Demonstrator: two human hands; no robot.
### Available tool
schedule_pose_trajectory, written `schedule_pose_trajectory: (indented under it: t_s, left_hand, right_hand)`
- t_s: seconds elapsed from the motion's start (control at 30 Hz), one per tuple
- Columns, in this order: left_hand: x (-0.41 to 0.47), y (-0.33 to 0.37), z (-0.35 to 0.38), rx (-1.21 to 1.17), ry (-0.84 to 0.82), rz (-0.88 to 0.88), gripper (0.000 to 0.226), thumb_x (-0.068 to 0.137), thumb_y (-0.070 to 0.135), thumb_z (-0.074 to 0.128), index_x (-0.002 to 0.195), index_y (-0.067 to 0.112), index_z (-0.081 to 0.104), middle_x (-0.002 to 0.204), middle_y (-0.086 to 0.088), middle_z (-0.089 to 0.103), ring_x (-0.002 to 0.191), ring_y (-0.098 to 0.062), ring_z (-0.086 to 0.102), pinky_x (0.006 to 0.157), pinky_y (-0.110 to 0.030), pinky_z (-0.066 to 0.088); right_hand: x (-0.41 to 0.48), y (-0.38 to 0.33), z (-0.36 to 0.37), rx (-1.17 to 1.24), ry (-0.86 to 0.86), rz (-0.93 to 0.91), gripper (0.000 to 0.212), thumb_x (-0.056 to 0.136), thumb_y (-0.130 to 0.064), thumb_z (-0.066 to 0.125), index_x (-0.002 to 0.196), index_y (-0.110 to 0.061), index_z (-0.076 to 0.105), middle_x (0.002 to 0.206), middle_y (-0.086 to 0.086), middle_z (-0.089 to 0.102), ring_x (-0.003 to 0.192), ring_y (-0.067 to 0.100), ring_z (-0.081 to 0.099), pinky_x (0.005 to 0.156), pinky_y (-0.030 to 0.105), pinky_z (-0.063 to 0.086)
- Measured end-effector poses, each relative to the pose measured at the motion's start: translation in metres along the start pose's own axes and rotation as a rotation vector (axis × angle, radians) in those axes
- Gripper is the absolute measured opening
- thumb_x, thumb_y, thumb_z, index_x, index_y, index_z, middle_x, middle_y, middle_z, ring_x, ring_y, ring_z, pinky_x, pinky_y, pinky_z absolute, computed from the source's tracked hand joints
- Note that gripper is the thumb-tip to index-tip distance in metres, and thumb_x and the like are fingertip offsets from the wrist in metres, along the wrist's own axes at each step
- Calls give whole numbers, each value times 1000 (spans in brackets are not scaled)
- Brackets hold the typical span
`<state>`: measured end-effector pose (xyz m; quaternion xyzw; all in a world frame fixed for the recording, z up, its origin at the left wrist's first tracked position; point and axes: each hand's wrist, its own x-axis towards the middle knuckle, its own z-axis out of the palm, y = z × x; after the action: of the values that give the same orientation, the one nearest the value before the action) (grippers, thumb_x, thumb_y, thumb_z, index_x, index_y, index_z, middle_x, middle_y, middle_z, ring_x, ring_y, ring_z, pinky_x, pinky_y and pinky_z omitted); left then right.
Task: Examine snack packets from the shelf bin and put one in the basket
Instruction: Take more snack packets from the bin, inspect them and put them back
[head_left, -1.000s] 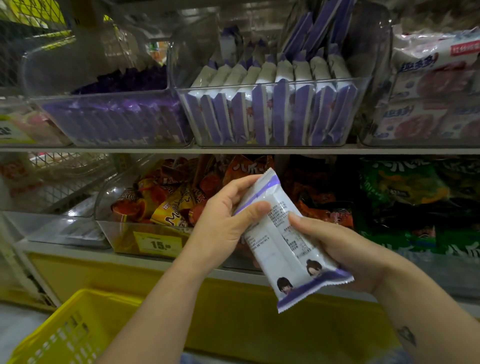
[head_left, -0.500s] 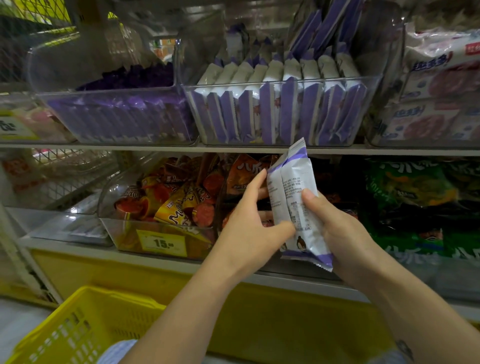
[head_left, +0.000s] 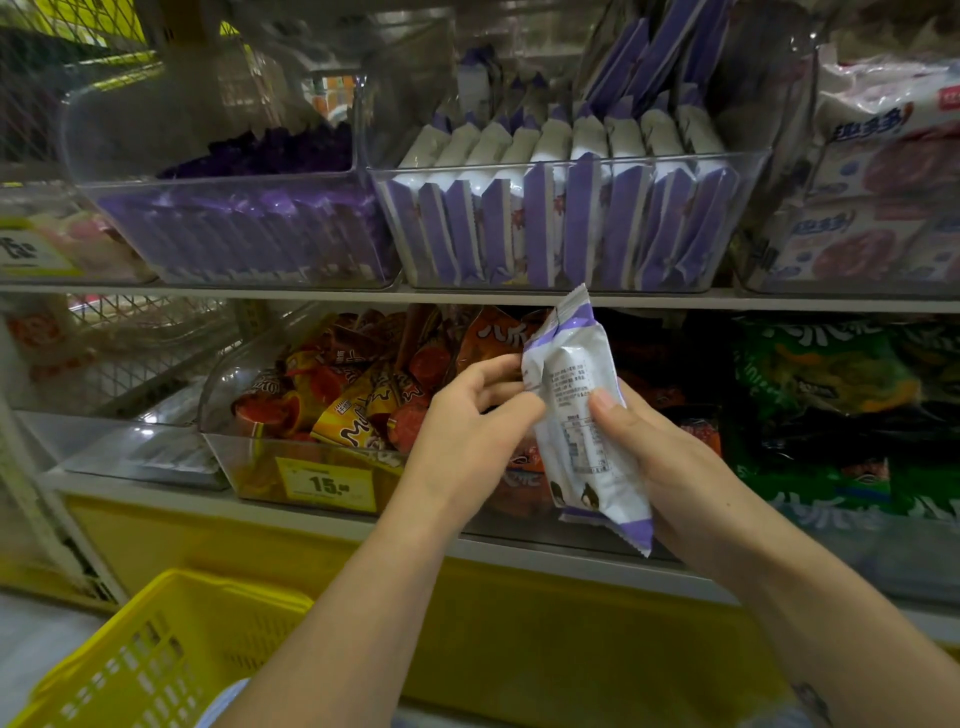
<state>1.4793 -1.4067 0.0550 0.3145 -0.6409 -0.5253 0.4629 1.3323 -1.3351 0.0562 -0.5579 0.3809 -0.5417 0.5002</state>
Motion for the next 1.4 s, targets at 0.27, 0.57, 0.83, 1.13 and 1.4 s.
schedule_pose_trajectory:
  t_s: [0.27,0.57,0.83,1.13,1.4]
  left_hand:
    - [2,-3,-3,-36,-83,52,37,87,11,67,108,40,57,111,6,71,99,-12,70,79,-27,57]
    - [-17,6,3,155,-307,195,97,80,13,70,140,63,13,116,53,45,117,14,49,83,-21,55]
    - [-33,49,3,195,-190,315,82,76,43,75,141,60,27,147,24,39,135,-5,41,104,-44,46]
    - [-29,116,-11,-32,-106,385,65,74,35,78,124,56,42,126,12,62,106,-8,67,80,-26,57]
    - [-3,157,-38,126,178,436,37,91,17,67,118,41,58,109,4,72,92,-10,71,83,-37,59]
  right_hand:
    - [0,-2,-4,76,8,3,33,90,-46,51,123,-45,55,125,-8,66,114,14,64,84,25,56]
    - [-8,-19,6,96,42,-52,43,87,-43,50,129,-39,53,120,-7,69,108,14,67,73,29,58]
    - [-17,-60,19,135,62,-160,37,81,-43,56,117,-33,58,111,-2,73,101,19,70,70,29,59]
    - [15,-127,42,253,466,-334,35,102,-16,43,136,-25,46,107,0,69,82,14,74,58,27,59]
    - [77,-158,60,-58,324,-155,29,104,-21,40,130,-20,53,107,4,70,82,11,72,66,29,59]
